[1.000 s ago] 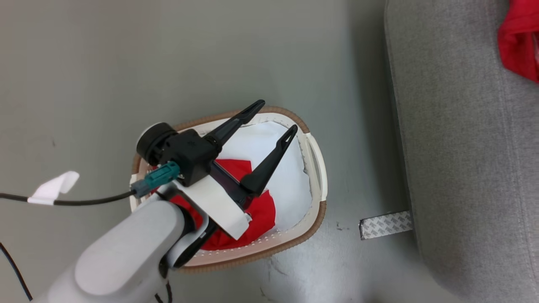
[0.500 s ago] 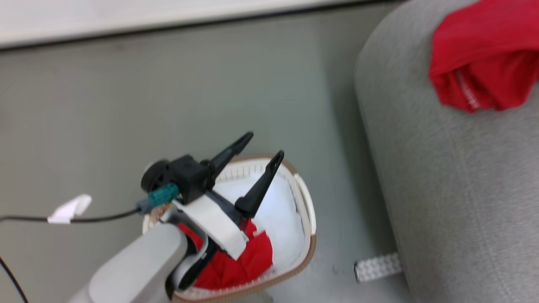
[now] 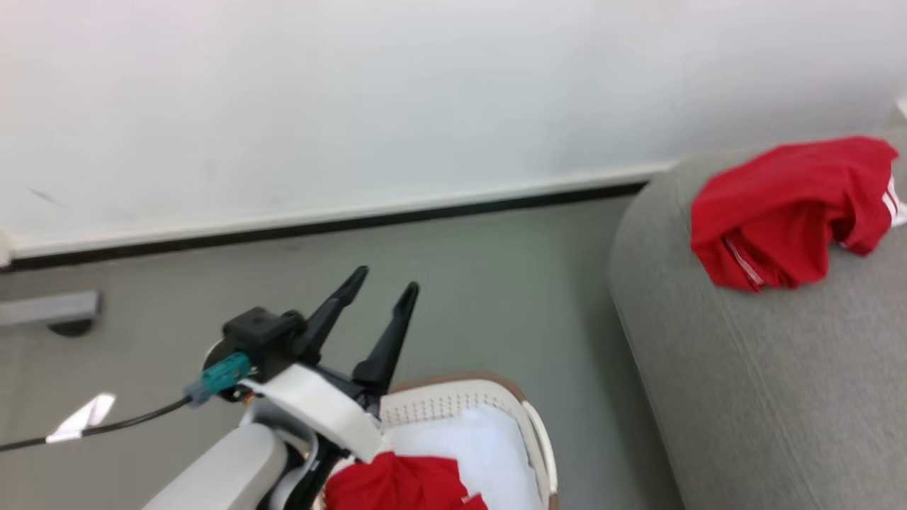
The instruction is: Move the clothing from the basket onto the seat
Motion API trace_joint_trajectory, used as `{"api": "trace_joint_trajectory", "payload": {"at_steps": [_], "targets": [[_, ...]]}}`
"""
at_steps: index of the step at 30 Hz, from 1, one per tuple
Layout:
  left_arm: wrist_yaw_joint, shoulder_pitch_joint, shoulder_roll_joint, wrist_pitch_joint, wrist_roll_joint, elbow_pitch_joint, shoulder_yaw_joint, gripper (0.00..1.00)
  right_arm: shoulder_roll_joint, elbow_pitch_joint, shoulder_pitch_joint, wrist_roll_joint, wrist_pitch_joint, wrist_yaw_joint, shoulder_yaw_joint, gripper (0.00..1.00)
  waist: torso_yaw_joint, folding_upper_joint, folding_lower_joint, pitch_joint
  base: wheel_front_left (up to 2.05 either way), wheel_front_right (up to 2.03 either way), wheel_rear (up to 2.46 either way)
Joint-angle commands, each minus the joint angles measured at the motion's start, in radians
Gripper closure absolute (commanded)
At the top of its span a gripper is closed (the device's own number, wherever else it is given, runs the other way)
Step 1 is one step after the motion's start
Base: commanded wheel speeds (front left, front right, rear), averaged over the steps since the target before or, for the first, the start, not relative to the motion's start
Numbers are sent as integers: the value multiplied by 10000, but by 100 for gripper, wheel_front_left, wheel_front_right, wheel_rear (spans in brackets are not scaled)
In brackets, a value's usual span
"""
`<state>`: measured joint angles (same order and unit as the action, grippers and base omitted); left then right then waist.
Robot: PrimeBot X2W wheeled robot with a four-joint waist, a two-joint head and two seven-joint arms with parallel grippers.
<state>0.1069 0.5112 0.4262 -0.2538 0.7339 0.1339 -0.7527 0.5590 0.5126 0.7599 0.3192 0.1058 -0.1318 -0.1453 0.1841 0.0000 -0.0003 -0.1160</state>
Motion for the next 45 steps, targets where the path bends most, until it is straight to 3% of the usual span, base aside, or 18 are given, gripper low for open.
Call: {"api": "trace_joint_trajectory", "payload": {"at_steps": [1, 4, 12, 20, 23, 32, 37, 45], "targets": [[115, -288, 147, -35, 89, 57, 124, 0, -193, -378, -406, 226, -63, 22, 33, 0, -572, 0, 3, 714, 0, 0, 0], [411, -686, 351, -87, 60, 74, 475, 0, -497, -1313, -983, 464, -304, 23, 235, 0, -734, 0, 3, 972, 0, 0, 0], [952, -1879, 722, -101, -374, -172, 1541, 0, -2168, -3001, -3153, 398, -987, 22, 1332, 0, -1338, 0, 3, 1343, 0, 0, 0], [1197, -3121, 345, -106, -1448, -557, 2768, 0, -3599, -4174, -5265, -402, -1677, 22, 1528, 0, -1538, 0, 3, 1393, 0, 0, 0], [1105, -3651, 93, -107, -1787, -640, 3390, 0, -4087, -4107, -5944, -529, -2062, 22, 1399, 0, -1527, 0, 3, 1404, 0, 0, 0], [668, -5053, -1092, -108, -2601, -712, 4975, 0, -4551, -3385, -6856, -896, -3102, 22, 278, 0, -1264, 0, 3, 1379, 0, 0, 0], [202, -5452, -1795, -109, -3258, -635, 5424, 0, -4898, -3213, -7144, -771, -3458, 22, 338, 0, -1264, 0, 3, 1308, 0, 0, 0], [-594, -5332, -2408, -109, -3983, -306, 6041, 0, -5077, -2978, -7030, -911, -3636, 22, 51, 0, -1326, 0, 3, 1158, 0, 0, 0]]}}
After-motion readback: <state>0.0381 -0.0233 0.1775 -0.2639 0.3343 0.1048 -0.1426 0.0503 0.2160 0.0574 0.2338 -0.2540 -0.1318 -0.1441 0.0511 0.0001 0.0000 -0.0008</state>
